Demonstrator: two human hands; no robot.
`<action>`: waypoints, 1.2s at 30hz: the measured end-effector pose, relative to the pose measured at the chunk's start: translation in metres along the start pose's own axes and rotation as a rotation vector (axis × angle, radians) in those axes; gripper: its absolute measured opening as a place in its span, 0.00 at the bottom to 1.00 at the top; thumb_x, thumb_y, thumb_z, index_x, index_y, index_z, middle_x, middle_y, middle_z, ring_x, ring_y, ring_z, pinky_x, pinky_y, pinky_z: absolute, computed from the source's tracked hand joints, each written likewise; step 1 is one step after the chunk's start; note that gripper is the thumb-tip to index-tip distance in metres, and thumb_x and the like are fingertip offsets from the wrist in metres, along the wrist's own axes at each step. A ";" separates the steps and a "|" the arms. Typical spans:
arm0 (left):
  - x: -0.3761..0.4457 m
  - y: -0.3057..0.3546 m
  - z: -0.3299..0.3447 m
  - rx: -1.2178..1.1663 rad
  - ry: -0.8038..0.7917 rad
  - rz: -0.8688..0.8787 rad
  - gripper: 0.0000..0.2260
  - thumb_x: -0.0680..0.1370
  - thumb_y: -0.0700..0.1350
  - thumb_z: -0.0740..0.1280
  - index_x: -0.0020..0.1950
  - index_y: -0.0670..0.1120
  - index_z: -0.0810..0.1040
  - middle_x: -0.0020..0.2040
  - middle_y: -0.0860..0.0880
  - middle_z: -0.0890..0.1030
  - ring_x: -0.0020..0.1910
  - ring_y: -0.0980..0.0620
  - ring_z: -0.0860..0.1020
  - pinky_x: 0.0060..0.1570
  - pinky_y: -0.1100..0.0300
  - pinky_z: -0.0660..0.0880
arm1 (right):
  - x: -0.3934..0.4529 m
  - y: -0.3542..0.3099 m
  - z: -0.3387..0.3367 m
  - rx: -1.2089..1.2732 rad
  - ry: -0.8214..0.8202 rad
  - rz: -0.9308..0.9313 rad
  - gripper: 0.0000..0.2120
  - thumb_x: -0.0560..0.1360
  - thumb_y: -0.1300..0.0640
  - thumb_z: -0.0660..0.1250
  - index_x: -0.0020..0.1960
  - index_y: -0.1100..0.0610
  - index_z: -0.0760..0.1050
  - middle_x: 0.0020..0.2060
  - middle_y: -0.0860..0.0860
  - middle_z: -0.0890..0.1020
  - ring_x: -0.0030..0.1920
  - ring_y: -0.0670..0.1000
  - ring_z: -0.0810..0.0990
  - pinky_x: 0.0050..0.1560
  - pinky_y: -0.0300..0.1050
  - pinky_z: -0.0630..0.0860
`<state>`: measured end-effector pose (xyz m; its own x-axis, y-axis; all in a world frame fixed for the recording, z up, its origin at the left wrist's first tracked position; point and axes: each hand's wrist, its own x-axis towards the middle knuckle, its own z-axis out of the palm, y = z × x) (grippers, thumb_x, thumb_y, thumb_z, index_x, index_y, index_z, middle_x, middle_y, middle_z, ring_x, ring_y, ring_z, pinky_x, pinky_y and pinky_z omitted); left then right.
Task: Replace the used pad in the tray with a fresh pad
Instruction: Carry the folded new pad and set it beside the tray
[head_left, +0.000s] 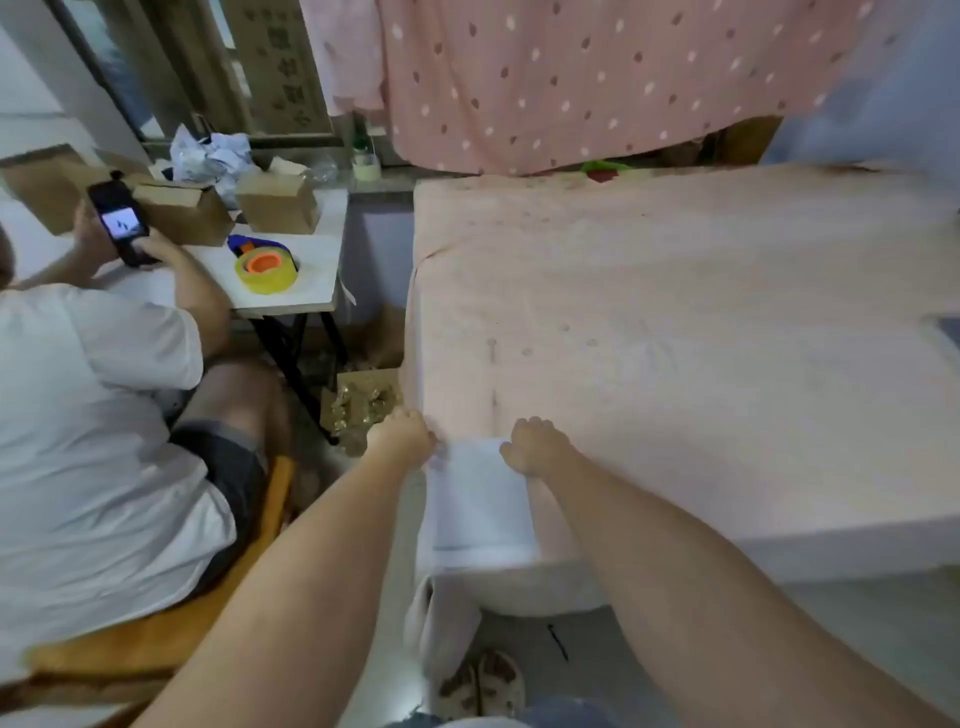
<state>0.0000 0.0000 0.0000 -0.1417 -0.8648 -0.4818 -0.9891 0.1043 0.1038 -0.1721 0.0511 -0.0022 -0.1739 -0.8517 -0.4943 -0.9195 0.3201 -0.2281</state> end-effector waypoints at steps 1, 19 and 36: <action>-0.001 0.000 0.005 -0.013 -0.040 -0.027 0.23 0.83 0.50 0.50 0.75 0.40 0.56 0.73 0.40 0.62 0.69 0.41 0.66 0.65 0.48 0.65 | -0.001 0.002 0.003 0.015 -0.005 0.028 0.20 0.79 0.52 0.55 0.67 0.63 0.66 0.65 0.60 0.69 0.67 0.59 0.67 0.64 0.50 0.66; -0.010 -0.002 0.063 -0.675 -0.178 -0.199 0.22 0.79 0.49 0.62 0.68 0.38 0.68 0.61 0.39 0.76 0.57 0.41 0.76 0.47 0.53 0.76 | -0.001 0.019 0.050 0.399 -0.084 0.269 0.28 0.77 0.52 0.60 0.72 0.64 0.57 0.67 0.60 0.69 0.66 0.61 0.70 0.63 0.50 0.69; -0.023 -0.012 0.074 -1.255 -0.166 -0.185 0.14 0.72 0.46 0.74 0.40 0.42 0.70 0.46 0.42 0.78 0.45 0.46 0.78 0.51 0.53 0.76 | -0.011 0.035 0.059 1.157 -0.059 0.177 0.04 0.76 0.55 0.65 0.44 0.55 0.75 0.41 0.51 0.81 0.38 0.48 0.81 0.35 0.42 0.77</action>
<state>0.0119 0.0550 -0.0548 -0.0999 -0.7357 -0.6699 -0.2918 -0.6220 0.7266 -0.1818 0.0961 -0.0550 -0.2225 -0.7468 -0.6267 -0.0105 0.6446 -0.7644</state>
